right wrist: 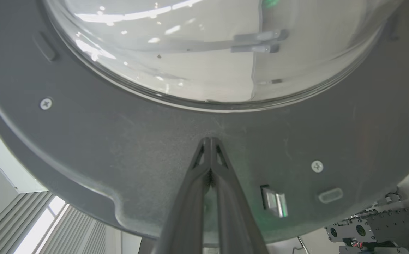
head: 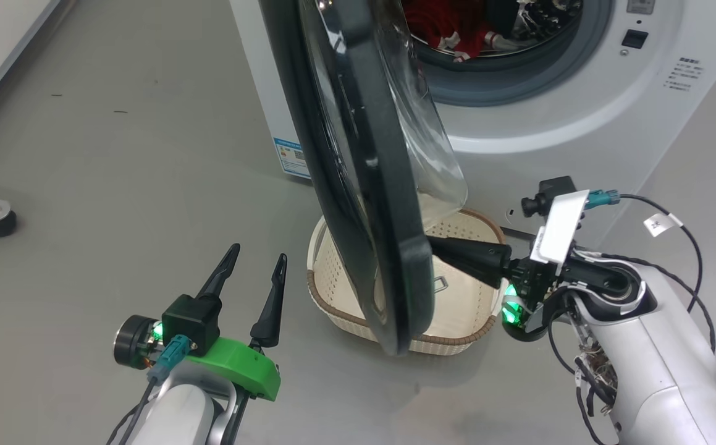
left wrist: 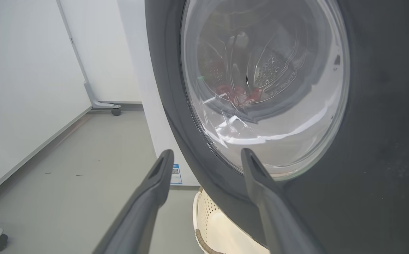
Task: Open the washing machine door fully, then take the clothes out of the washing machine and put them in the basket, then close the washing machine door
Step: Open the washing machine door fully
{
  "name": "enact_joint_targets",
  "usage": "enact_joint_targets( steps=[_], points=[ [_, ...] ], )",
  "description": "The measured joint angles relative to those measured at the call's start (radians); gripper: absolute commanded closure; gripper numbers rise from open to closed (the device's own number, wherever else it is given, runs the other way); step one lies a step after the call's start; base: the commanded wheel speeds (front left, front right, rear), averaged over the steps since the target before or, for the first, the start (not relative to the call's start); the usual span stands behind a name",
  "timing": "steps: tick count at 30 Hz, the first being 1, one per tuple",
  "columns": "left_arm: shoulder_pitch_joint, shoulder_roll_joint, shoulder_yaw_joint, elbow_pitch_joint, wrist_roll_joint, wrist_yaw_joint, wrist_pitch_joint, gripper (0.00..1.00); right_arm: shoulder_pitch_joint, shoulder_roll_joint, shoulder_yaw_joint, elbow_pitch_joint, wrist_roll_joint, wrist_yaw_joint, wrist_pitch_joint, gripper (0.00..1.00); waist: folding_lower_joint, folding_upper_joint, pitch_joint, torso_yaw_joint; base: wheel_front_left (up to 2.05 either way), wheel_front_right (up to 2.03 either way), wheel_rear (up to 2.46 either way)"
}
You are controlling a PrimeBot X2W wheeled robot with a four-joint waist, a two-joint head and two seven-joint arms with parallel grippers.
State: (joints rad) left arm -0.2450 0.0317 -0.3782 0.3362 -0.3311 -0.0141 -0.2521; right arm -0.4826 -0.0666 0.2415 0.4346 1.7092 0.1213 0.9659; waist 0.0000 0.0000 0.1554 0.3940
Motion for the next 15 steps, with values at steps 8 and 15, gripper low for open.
enact_joint_targets(
  steps=[8, 15],
  points=[
    [0.001, 0.000, -0.001, -0.002, 0.000, 0.001, 0.000, 0.00, 0.020, 0.000, 0.086, -0.025, 0.064, 0.000, -0.025, 1.00, 0.0000, 0.0000, -0.002, 0.032, 0.00, 0.00, 0.00],
    [0.001, 0.001, 0.006, -0.011, 0.000, 0.005, 0.000, 0.00, 0.020, 0.000, 0.144, -0.044, 0.090, 0.000, -0.058, 1.00, 0.0000, 0.0000, 0.004, 0.050, 0.00, 0.00, 0.00]
  ],
)
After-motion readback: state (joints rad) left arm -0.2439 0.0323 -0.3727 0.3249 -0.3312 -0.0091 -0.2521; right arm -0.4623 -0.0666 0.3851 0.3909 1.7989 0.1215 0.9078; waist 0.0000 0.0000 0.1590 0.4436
